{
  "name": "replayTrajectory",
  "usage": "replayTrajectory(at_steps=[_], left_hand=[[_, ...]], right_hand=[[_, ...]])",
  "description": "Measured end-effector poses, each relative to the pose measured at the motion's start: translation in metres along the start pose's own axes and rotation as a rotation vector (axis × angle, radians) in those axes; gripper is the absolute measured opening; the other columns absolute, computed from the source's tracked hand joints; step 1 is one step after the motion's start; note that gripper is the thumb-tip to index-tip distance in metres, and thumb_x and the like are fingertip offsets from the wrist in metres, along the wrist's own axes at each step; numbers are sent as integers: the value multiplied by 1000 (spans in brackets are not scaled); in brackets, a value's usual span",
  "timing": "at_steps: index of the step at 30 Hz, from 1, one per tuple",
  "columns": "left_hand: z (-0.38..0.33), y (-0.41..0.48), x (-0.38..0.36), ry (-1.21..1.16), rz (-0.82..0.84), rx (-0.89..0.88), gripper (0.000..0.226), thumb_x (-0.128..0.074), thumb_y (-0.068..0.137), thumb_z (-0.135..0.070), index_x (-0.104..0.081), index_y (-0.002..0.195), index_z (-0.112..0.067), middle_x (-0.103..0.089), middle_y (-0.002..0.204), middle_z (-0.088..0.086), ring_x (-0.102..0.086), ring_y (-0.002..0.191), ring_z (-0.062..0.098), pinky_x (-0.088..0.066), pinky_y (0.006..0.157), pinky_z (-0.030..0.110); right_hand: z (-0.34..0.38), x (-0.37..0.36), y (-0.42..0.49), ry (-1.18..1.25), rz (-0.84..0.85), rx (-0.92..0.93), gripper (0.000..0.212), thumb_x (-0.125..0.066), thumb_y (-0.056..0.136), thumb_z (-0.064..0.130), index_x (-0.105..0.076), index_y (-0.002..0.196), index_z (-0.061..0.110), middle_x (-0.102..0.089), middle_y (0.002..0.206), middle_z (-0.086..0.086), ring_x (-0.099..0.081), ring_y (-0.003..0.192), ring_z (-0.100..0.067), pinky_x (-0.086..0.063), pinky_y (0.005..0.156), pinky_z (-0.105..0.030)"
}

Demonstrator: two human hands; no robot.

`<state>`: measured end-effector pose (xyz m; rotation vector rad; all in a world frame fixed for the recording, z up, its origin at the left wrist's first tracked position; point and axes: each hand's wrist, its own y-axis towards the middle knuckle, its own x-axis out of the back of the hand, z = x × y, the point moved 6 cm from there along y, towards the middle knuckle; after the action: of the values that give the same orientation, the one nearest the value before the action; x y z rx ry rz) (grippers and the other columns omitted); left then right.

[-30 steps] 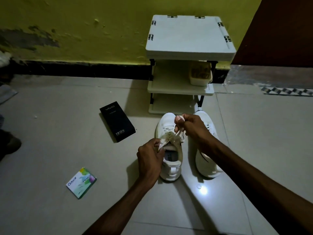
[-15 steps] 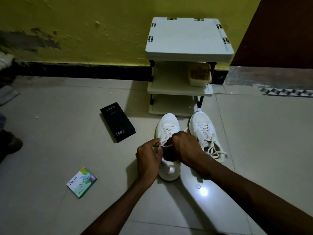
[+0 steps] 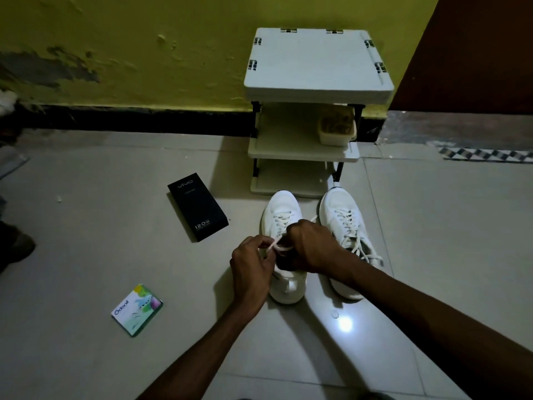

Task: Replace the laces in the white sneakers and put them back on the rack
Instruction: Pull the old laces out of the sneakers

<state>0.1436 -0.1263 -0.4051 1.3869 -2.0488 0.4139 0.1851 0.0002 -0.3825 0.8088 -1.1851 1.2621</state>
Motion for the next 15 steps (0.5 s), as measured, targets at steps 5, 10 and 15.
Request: replayTrajectory(at_steps=[5, 10, 15], left_hand=[[1, 5, -2, 29, 66, 16, 14, -76, 82, -22, -71, 95, -25, -67, 96, -12, -60, 84, 3, -35, 60, 2], [2, 14, -12, 84, 172, -7, 30, -74, 82, -20, -63, 104, -37, -60, 106, -12, -64, 89, 10, -42, 67, 20], [-11, 24, -20, 107, 266, -206, 31, -64, 91, -19, -63, 121, -27, -55, 120, -2, -58, 107, 18, -50, 85, 28]], right_hand=[[-46, 44, -5, 712, -402, -338, 13, -71, 86, 24, -75, 92, 14, -72, 78, -3, -67, 66, -12, -53, 62, -31], [-67, 37, -8, 451, -157, -502, 51, -70, 84, 17, -54, 133, 16, -68, 103, -11, -64, 86, -24, -54, 68, -29], [-44, 19, -18, 241, -112, -368, 15, -71, 82, 24, -76, 87, 11, -73, 85, -10, -68, 81, -26, -53, 68, -32]])
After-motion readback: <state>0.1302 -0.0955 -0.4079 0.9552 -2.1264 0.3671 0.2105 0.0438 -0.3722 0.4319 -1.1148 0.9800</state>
